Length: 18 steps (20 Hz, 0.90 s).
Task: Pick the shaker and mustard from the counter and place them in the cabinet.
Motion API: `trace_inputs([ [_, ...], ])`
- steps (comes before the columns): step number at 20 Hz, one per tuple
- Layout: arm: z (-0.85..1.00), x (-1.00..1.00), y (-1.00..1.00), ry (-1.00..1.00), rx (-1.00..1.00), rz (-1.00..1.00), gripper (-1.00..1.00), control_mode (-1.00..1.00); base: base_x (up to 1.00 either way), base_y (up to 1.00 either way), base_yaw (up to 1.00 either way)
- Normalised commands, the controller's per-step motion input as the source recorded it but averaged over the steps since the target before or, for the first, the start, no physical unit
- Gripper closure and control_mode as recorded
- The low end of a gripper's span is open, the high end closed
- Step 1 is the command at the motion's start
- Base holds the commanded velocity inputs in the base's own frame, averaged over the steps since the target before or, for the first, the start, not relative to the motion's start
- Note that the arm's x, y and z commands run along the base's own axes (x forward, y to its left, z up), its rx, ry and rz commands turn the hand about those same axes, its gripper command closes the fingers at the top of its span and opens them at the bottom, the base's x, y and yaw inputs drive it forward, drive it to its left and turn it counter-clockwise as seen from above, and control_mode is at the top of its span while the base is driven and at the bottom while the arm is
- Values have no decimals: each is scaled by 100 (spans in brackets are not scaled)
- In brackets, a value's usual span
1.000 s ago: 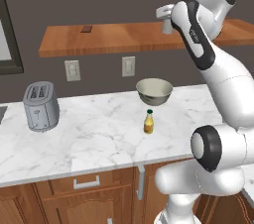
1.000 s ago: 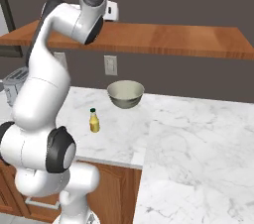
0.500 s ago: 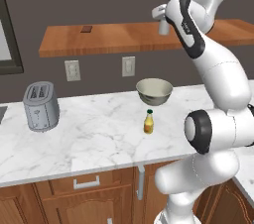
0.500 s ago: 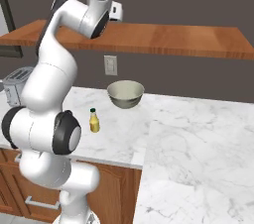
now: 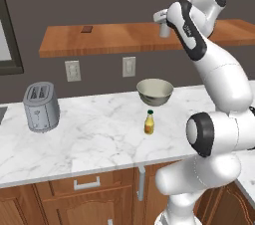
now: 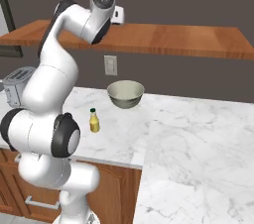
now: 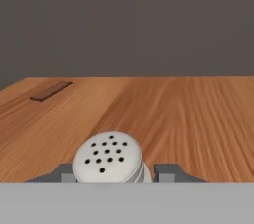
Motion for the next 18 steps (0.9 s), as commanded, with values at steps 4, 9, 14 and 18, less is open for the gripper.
trace_inputs([
  [4, -25, 0, 0, -20, -3, 0, 100, -100, 0, 0, 0],
  [9, -2, 8, 1, -1, -2, 0, 100, -100, 0, 0, 0],
  [14, 0, 45, 0, 0, 0, 0, 100, -100, 0, 0, 0],
  [18, 0, 50, 0, 0, 0, 0, 100, -100, 0, 0, 0],
])
